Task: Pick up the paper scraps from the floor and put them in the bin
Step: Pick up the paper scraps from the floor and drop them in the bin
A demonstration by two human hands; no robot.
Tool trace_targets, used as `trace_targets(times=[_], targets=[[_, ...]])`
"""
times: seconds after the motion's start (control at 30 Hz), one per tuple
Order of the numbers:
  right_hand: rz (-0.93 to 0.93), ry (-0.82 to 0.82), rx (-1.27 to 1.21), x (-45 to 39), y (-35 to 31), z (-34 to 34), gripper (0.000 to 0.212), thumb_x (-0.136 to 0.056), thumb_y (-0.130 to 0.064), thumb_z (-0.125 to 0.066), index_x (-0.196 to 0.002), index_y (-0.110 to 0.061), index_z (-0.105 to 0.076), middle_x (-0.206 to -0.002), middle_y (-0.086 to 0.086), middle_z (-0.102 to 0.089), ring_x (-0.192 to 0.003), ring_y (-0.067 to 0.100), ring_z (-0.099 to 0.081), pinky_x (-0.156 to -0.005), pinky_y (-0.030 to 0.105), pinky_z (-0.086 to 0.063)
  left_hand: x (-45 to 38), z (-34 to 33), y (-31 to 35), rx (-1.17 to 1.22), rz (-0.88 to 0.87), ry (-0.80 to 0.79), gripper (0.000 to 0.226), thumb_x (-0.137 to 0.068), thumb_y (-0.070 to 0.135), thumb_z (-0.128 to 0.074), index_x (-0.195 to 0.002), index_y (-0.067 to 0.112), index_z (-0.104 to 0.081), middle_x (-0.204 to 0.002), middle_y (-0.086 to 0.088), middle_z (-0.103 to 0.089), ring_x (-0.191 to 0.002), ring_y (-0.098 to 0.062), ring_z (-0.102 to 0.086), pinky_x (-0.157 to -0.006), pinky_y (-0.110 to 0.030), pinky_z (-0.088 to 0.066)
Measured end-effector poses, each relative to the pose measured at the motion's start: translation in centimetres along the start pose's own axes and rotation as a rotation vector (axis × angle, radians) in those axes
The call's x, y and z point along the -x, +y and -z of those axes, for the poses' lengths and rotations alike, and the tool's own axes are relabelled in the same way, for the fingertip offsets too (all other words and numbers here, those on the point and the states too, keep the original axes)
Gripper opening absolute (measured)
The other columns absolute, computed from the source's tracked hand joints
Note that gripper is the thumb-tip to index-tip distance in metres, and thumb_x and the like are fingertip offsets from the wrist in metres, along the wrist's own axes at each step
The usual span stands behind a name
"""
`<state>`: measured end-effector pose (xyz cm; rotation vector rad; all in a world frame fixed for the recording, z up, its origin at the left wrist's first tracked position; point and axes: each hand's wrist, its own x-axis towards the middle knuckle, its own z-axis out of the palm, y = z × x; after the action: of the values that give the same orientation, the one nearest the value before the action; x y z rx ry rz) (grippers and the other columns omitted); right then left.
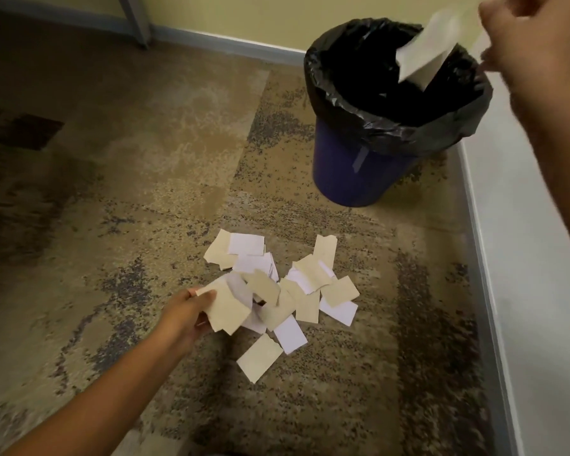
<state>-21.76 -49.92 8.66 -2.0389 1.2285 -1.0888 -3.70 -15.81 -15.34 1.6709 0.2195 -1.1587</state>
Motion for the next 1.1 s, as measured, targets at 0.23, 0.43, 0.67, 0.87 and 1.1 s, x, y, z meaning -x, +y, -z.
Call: trace_targets(times=[0.23, 0.43, 0.67, 0.87, 1.1], targets=[[0.046, -0.008, -0.188, 14.2, 3.3, -2.5, 0.029, -0.092, -0.009, -0.052, -0.095, -0.037, -0.052, -0.08, -0.008, -0.058, -0.062, 0.016, -0.05, -0.055, 0.025, -0.043, 4.0, -2.1, 7.6, -0.246, -0.231, -0.045, 0.013, -0.092, 0.008, -0.054, -0.081, 0.016, -0.053, -0.086, -0.007, -0.06, -0.076, -0.02, -0.058, -0.062, -0.032, -0.049], [-0.275, -0.172, -0.208, 24.1, 8.6, -4.1, 0.034, -0.091, -0.006, -0.054, -0.092, -0.04, -0.055, -0.076, 0.006, -0.06, -0.057, 0.025, -0.05, -0.05, 0.024, -0.045, 9.0, -8.0, 16.6, -0.251, -0.398, -0.249, 0.012, -0.093, 0.009, -0.049, -0.082, 0.006, -0.053, -0.081, -0.005, -0.063, -0.069, -0.015, -0.062, -0.044, -0.017, -0.052], [-0.47, -0.201, -0.257, 27.3, 10.6, -4.2, 0.022, -0.091, -0.009, -0.055, -0.091, -0.03, -0.059, -0.082, 0.0, -0.064, -0.057, 0.0, -0.055, -0.049, 0.012, -0.045, 11.3, -18.8, 27.3, 0.0, -0.447, -0.428, 0.025, -0.091, -0.003, -0.047, -0.116, -0.002, -0.044, -0.105, -0.017, -0.057, -0.08, -0.025, -0.063, -0.048, -0.03, -0.058], [-0.575, -0.176, -0.21, 27.9, 11.9, -5.0, 0.022, -0.089, -0.008, -0.056, -0.092, -0.031, -0.055, -0.08, 0.003, -0.061, -0.068, 0.017, -0.06, -0.059, 0.026, -0.051, 8.7, -20.1, 27.9, -0.106, -0.451, -0.431, 0.048, -0.1, 0.015, -0.032, -0.145, 0.002, -0.019, -0.135, -0.022, -0.048, -0.11, -0.035, -0.059, -0.084, -0.04, -0.053], [-0.736, -0.397, 0.017, 29.6, 16.2, -9.0, 0.03, -0.086, -0.014, -0.063, -0.114, -0.013, -0.053, -0.091, -0.001, -0.06, -0.086, 0.019, -0.058, -0.072, 0.028, -0.043, 3.1, -12.4, 20.6, -0.25, -0.415, 0.023, 0.006, -0.097, 0.009, -0.041, -0.094, 0.009, -0.046, -0.081, -0.003, -0.052, -0.065, -0.011, -0.052, -0.058, -0.021, -0.044]])
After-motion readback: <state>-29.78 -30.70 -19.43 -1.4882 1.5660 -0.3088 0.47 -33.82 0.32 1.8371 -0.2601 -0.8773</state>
